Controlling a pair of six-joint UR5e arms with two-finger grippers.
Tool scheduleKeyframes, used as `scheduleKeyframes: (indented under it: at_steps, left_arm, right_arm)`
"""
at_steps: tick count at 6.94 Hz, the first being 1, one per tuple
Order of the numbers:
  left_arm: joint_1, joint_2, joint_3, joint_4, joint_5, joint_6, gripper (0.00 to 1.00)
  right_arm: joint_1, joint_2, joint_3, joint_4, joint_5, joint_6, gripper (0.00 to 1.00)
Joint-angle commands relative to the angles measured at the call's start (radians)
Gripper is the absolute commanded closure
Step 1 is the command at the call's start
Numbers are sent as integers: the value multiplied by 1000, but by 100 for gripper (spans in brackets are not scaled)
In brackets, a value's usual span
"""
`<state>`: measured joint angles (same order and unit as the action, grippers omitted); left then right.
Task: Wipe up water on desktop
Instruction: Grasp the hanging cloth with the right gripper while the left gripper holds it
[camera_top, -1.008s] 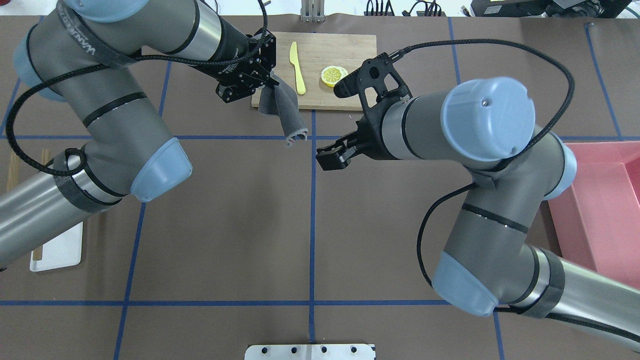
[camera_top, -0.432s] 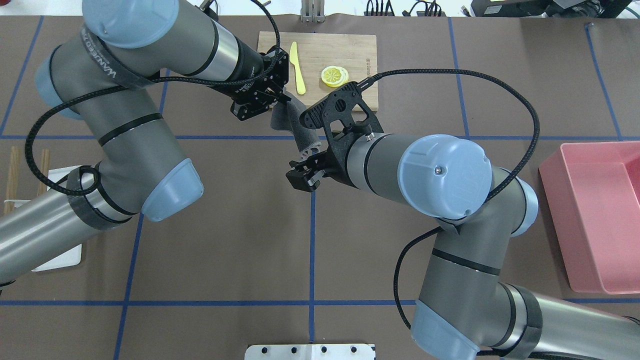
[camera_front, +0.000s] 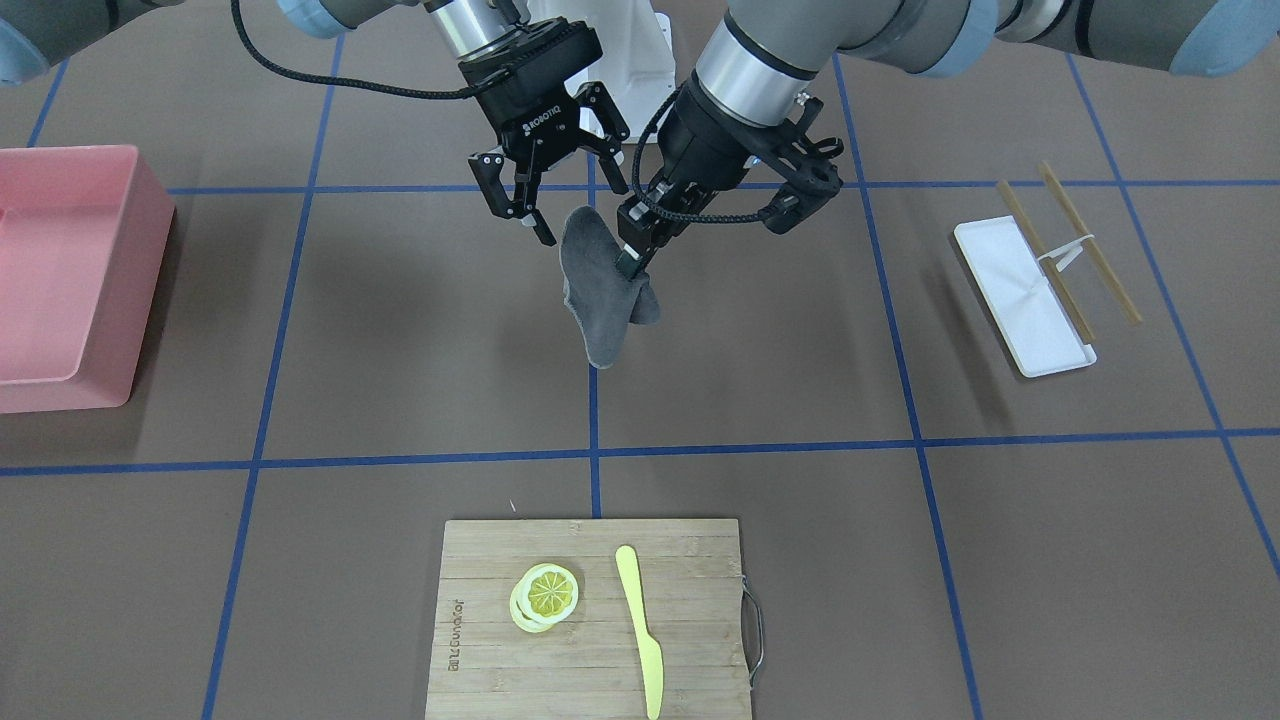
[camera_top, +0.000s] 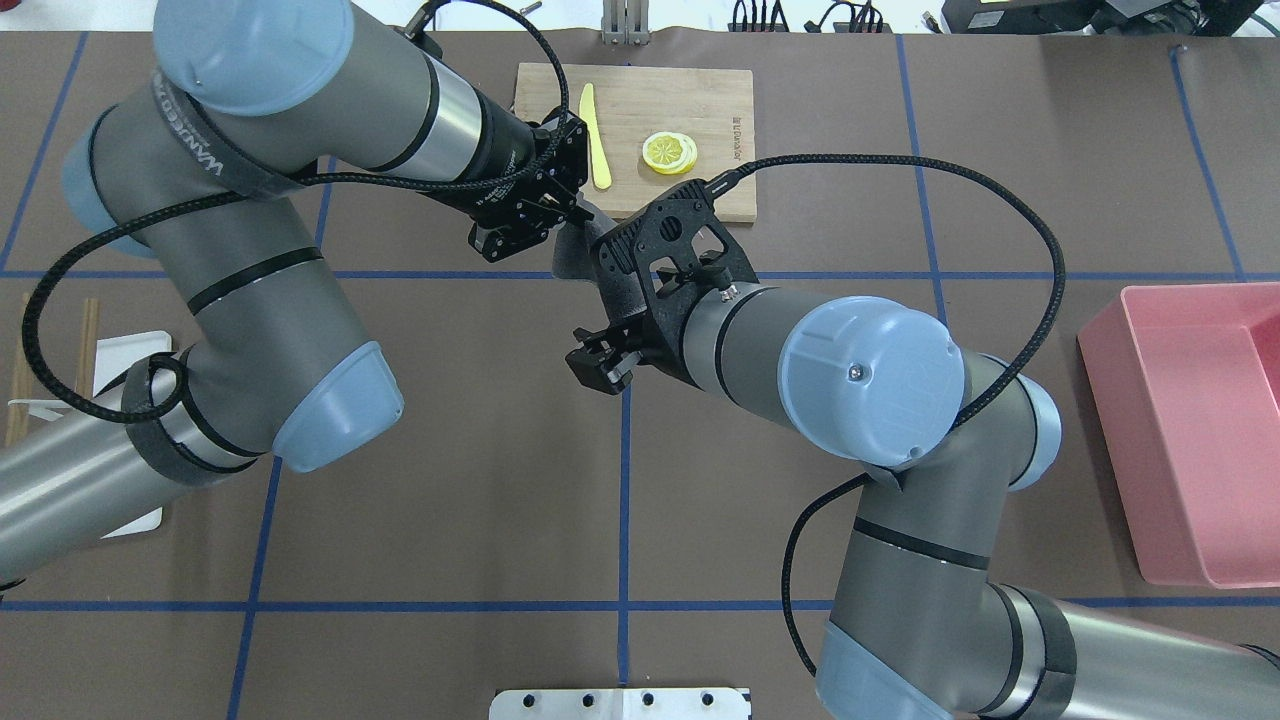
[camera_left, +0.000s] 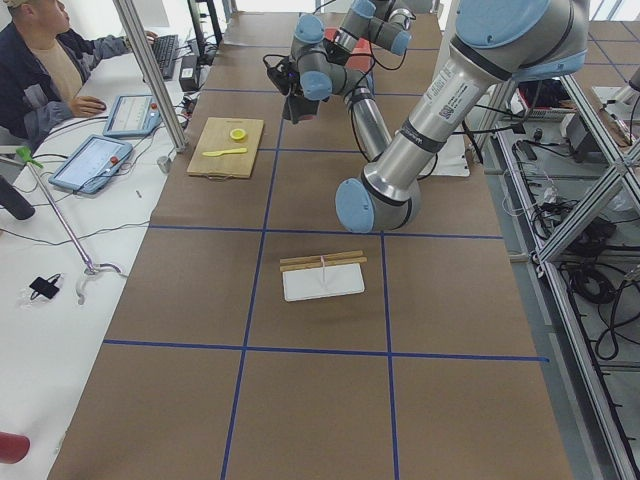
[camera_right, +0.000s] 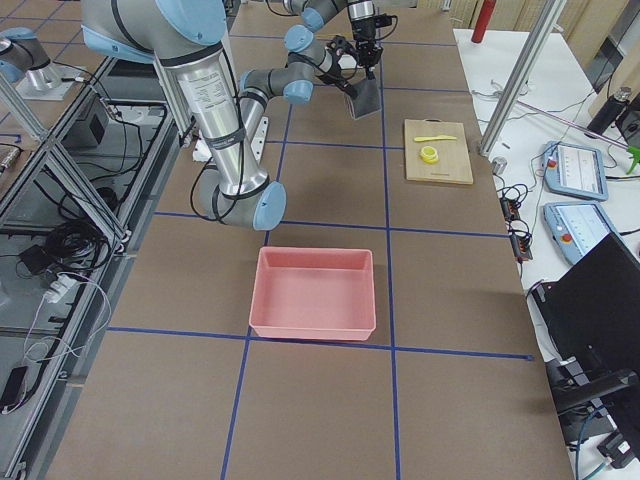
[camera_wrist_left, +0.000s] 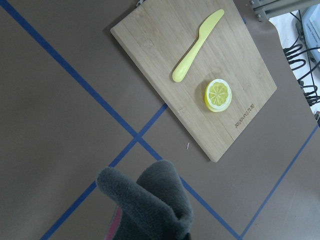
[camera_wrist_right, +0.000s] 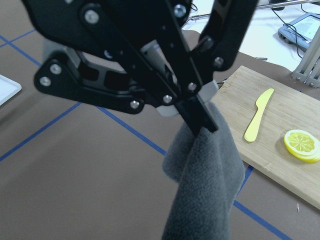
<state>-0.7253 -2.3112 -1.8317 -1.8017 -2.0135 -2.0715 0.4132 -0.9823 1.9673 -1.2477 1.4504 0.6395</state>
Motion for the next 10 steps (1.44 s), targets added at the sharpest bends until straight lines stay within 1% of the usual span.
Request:
scheduleKeyframes:
  at_steps: [1,2,3,4,5,6,7,8,9,10]
  left_arm:
    - [3,1,-37,25,-46,-4,100]
    - [4,3,-34,25,-47,-6,100]
    - [4,3,-35,25,-47,-6,100]
    - [4,4,-35,24,-48,-6,100]
    - [4,21,-40,22,-48,-4,100]
    - [4,47,-64,19,-48,2,96]
    - [4,47,-66,19,-48,1,93]
    - [3,49,-64,19,-44,1,59]
    - [-3,70,-70,18,-37,7,24]
    - [-53,104,-86,16,-36,13,3]
  right_arm:
    - [-14,-12,-59,122,-4,46,5]
    - [-16,-12,-74,184,-2,60,10]
    - [-14,-15,-67,186,-2,72,40]
    - [-13,-22,-50,188,2,92,99]
    - [-13,-32,-36,186,5,101,100]
    - [-11,-33,-30,186,7,101,100]
    - [-11,-33,-30,185,7,106,100]
    - [-11,-35,-28,185,8,177,100]
    - [-31,-53,-13,144,24,252,100]
    - [-49,-73,-9,72,22,416,100]
